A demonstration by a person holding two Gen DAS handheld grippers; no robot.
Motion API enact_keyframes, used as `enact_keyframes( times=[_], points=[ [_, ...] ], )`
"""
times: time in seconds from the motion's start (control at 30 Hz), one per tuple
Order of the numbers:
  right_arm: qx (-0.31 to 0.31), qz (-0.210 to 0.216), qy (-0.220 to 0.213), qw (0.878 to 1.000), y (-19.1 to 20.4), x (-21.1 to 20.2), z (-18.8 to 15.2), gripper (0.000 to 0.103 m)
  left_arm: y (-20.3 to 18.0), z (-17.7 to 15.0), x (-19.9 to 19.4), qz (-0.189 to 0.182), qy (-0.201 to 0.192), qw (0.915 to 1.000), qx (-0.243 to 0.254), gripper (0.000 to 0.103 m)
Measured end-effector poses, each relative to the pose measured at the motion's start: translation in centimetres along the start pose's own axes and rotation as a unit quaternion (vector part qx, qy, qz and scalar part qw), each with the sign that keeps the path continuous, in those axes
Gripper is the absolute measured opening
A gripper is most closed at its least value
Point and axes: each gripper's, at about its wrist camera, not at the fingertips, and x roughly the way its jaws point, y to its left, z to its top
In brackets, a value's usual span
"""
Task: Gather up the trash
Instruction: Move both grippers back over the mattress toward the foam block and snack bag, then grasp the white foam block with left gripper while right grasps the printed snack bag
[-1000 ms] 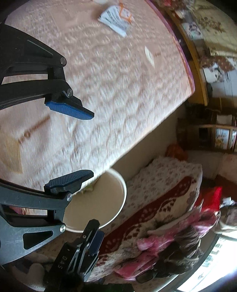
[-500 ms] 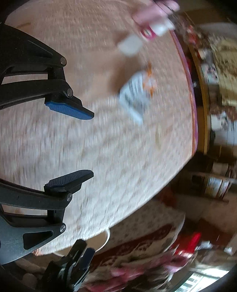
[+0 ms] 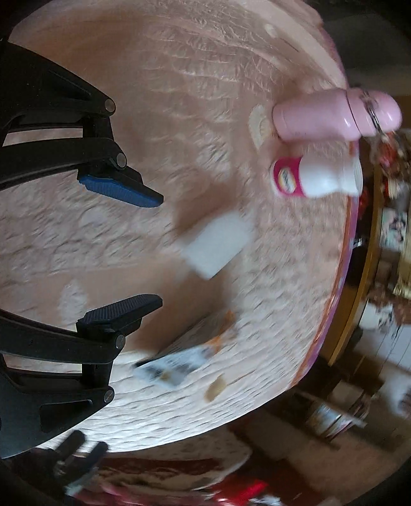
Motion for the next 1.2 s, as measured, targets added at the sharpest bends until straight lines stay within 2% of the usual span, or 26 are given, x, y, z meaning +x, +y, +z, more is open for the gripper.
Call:
enact_keyframes(
  times=[0.13,0.2,0.3,0.4,0.5,0.6,0.67,0.77,0.87,0.9,0.93,0.97,1.07,1.2],
  points=[
    [-0.014,0.012,0.002,1.000,1.7,1.7,1.8,0.070,1.3,2.6,1.3,-0.007,-0.004,0.9993,-0.038,0.060],
    [-0.023,0.015,-0.003,1.000,2.3,2.2,2.4,0.071,1.5,3.7,2.3,-0.001,-0.003,0.9989,-0.048,0.061],
    [-0.033,0.020,-0.007,0.999,2.7,3.3,3.6,0.077,1.6,4.8,3.8,0.031,0.000,0.9979,-0.058,0.061],
    [-0.043,0.028,-0.009,0.999,2.9,4.3,4.7,0.077,1.6,5.0,5.4,0.024,0.014,0.9972,-0.069,0.061],
    [-0.055,0.040,-0.013,0.998,3.3,5.9,6.2,0.081,1.1,4.8,6.0,0.019,0.013,0.9980,-0.060,0.061],
    [-0.060,0.072,0.000,0.996,3.9,8.2,7.9,0.083,0.6,4.8,6.1,0.018,0.010,0.9994,-0.026,0.060],
    [-0.068,0.085,0.012,0.994,4.4,10.1,8.7,0.084,0.9,4.8,6.1,-0.008,0.015,0.9998,-0.012,0.037],
    [-0.078,0.074,0.032,0.994,5.0,13.0,9.7,0.084,2.0,4.9,5.7,-0.041,0.023,0.9988,-0.014,0.031],
    [-0.082,0.068,0.049,0.993,5.3,15.0,9.9,0.083,3.0,4.4,4.8,-0.058,0.024,0.9979,-0.017,0.027],
    [-0.085,0.062,0.034,0.994,5.5,15.0,9.9,0.080,3.2,4.2,4.5,-0.060,0.024,0.9978,-0.018,0.027],
    [-0.085,0.060,0.029,0.994,5.5,15.0,9.8,0.062,3.5,3.9,4.0,-0.063,0.024,0.9976,-0.017,0.026],
    [-0.089,0.046,0.024,0.995,5.7,14.9,9.7,0.054,3.5,3.6,3.4,-0.066,0.023,0.9974,-0.017,0.026],
    [-0.087,0.045,0.019,0.995,5.9,13.8,9.2,0.048,3.5,2.9,2.0,-0.078,0.022,0.9967,-0.011,0.025],
    [-0.092,0.041,-0.005,0.995,5.8,9.9,7.5,0.047,2.2,1.4,-0.1,-0.080,0.017,0.9966,0.012,0.025]
  ],
)
